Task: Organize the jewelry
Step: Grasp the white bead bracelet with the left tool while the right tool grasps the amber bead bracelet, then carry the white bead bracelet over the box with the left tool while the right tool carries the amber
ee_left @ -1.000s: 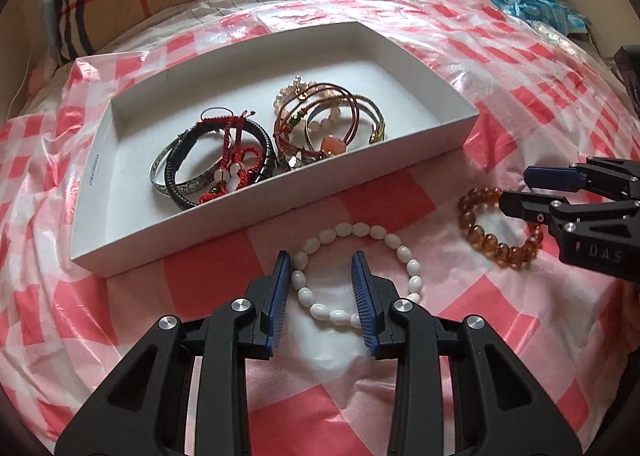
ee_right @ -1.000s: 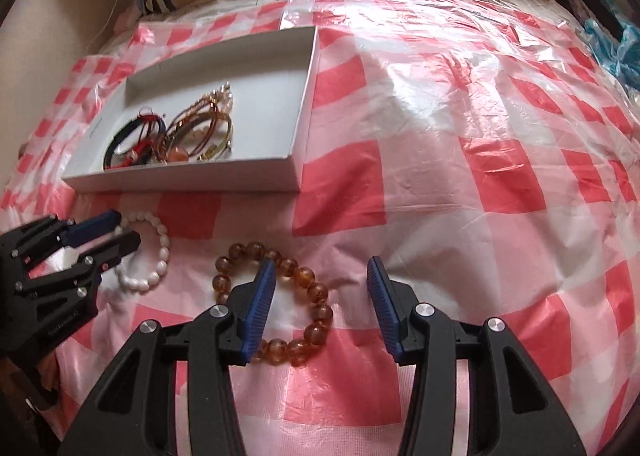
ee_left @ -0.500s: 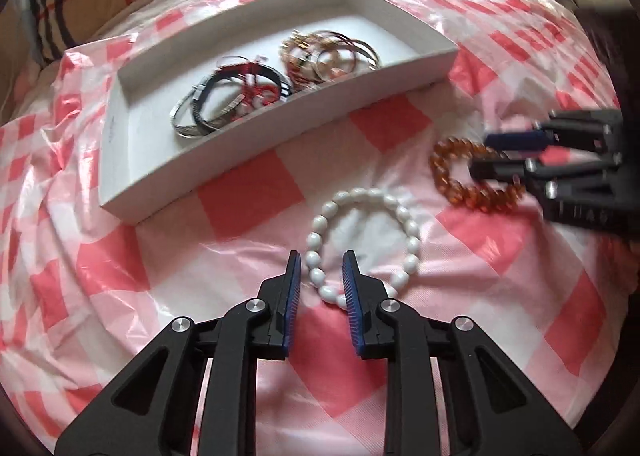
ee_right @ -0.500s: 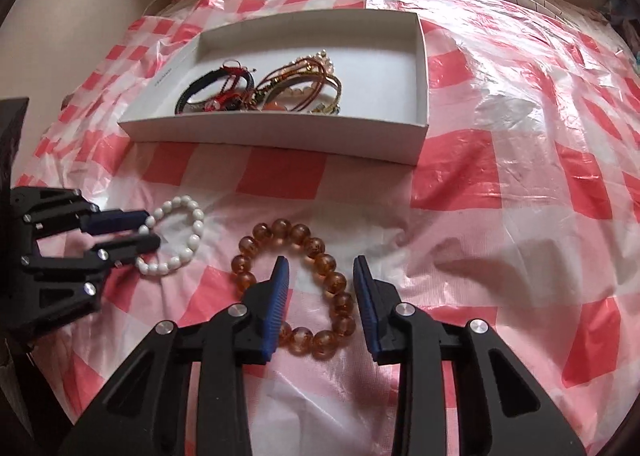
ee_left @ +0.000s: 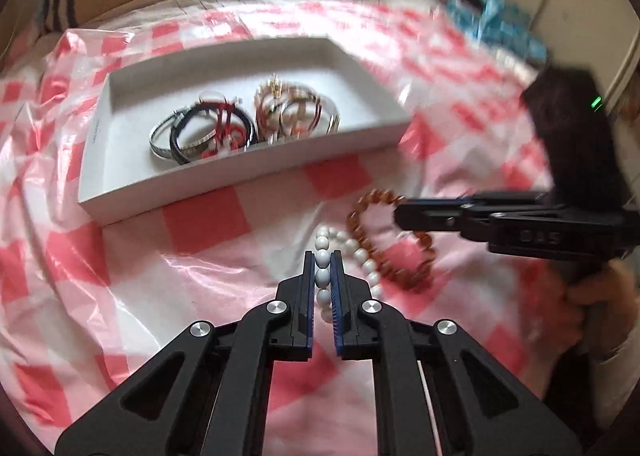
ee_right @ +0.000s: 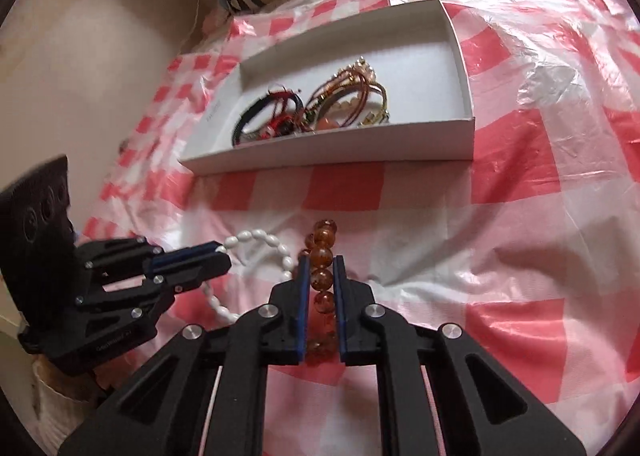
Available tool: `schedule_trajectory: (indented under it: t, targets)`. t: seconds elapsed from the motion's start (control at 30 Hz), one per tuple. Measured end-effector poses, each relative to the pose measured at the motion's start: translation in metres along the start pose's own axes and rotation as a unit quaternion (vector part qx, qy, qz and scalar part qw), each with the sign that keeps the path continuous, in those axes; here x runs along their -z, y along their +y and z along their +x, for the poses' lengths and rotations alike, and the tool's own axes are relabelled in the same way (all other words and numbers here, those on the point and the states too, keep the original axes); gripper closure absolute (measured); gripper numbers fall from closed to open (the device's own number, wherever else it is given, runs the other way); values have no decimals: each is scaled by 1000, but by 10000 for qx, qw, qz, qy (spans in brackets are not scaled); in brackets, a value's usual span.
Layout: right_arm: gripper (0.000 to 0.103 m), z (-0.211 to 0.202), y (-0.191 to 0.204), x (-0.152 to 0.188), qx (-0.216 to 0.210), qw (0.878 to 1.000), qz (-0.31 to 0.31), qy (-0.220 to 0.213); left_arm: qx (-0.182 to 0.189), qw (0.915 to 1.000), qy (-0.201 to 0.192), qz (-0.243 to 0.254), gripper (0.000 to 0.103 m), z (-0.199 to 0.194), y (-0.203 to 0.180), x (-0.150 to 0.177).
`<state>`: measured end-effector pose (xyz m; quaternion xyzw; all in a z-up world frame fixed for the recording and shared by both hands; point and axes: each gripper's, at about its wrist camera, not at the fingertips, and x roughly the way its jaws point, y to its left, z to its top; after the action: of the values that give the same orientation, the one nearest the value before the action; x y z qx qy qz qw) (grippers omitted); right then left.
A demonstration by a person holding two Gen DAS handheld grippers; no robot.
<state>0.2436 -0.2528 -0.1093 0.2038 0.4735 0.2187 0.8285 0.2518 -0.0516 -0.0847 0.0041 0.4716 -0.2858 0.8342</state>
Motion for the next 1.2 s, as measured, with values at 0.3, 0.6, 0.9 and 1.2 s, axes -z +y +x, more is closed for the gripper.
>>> schedule_trajectory:
  t: [0.3,0.6,0.9,1.2]
  targets:
    - [91,-15,7,-10,-1264,9907,384,-331,324,9932,-950,-582,96,-23,15,-9]
    - [91,-22,17,-16,-1884,9784,464,-716,-214,9895,-1245,-707,96,-32,21,-11]
    - [91,-32,9,-18,-2020,9731,628,-914,-869,9858,-1426,-151,96,-33,3,-11]
    - [91,-31,9,-19,-2019,9731,644,-905,-1290,9800,-1490,261,96,-34,-11,-11]
